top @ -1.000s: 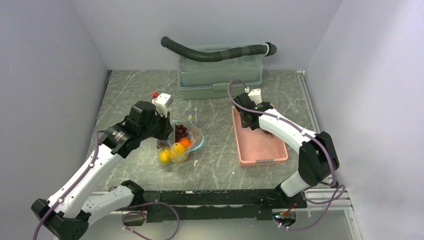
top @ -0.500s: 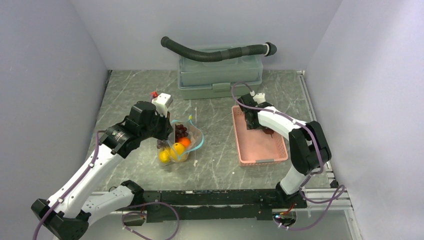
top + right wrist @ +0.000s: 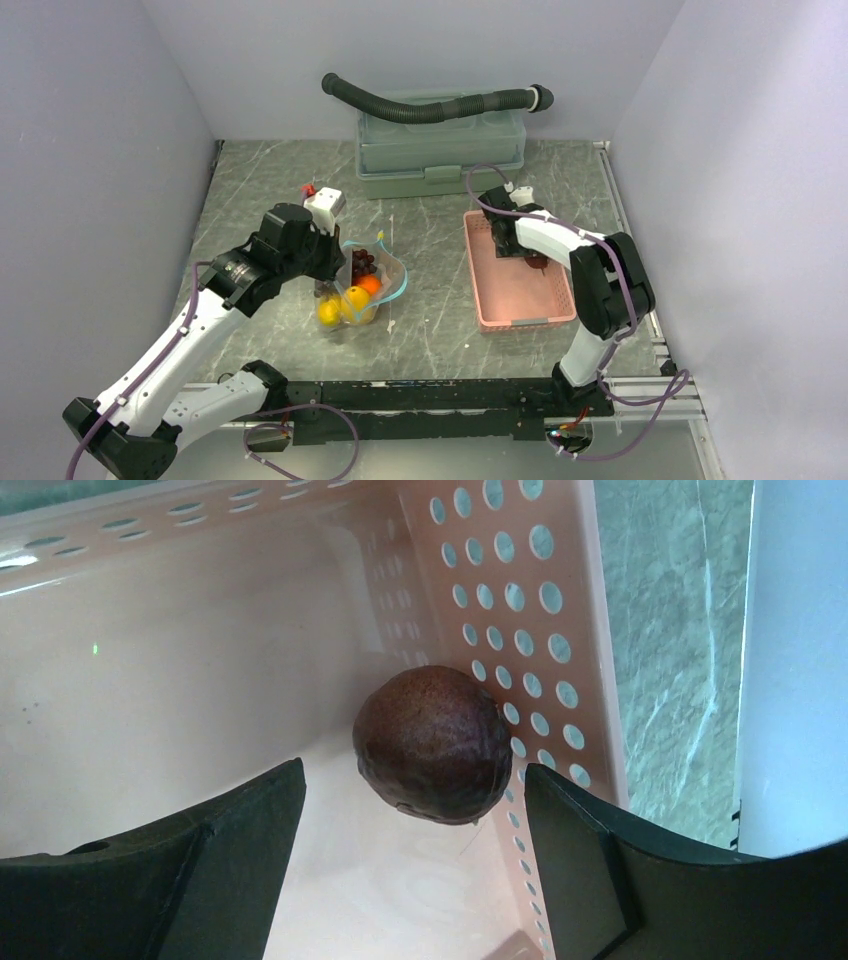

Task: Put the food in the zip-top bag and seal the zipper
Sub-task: Pick up the fake fruit from the bin.

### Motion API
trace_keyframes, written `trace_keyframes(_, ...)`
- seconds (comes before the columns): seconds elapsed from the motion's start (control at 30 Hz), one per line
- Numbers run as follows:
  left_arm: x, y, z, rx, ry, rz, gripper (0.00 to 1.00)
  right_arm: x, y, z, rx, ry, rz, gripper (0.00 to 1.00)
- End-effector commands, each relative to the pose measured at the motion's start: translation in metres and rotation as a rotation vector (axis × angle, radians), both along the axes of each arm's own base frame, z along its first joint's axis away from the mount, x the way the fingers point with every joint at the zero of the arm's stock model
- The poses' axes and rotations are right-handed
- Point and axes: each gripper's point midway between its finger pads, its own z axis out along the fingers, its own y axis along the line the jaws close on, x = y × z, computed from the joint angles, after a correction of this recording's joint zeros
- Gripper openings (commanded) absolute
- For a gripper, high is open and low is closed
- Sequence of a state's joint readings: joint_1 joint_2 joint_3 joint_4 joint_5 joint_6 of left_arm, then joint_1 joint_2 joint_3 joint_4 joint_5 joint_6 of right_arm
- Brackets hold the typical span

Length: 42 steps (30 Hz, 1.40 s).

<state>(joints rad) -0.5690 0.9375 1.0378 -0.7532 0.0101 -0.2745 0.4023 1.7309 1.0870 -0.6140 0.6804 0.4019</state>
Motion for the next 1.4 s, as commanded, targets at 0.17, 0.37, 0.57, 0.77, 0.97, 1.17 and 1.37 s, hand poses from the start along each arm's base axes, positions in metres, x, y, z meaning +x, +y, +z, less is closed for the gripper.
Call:
trace_keyframes(0.17,0.001,0.001,0.005,0.006,-0.028,-0.008,0.0,0.013,-0.006,-0.001,0.001,-0.037,-0.02,0.81)
trace_keyframes(0.37,0.001,0.001,0.004,0.007,-0.026,-0.008,0.0,0.013,-0.008,-0.003,-0.01,-0.044,-0.028,0.75)
trace_keyframes(0.57,0.001,0.001,0.004,0.007,-0.027,-0.008,0.0,0.012,-0.011,-0.004,-0.019,-0.042,-0.035,0.7)
trace_keyframes(0.77,0.001,0.001,0.004,0.006,-0.028,-0.008,0.0,0.011,-0.017,-0.01,-0.041,-0.023,-0.05,0.71)
trace_keyframes(0.97,0.001,0.001,0.004,0.006,-0.029,-0.007,0.0,0.01,-0.016,-0.013,-0.04,-0.017,-0.05,0.66)
trace_keyframes(1.17,0.001,0.001,0.003,0.007,-0.026,-0.008,0.0,0.011,-0.014,-0.005,-0.017,-0.041,-0.051,0.49)
trace_keyframes(1.37,0.002,0.001,0.003,0.009,-0.024,-0.008,0.0,0.012,-0.008,0.014,0.037,-0.088,-0.045,0.42)
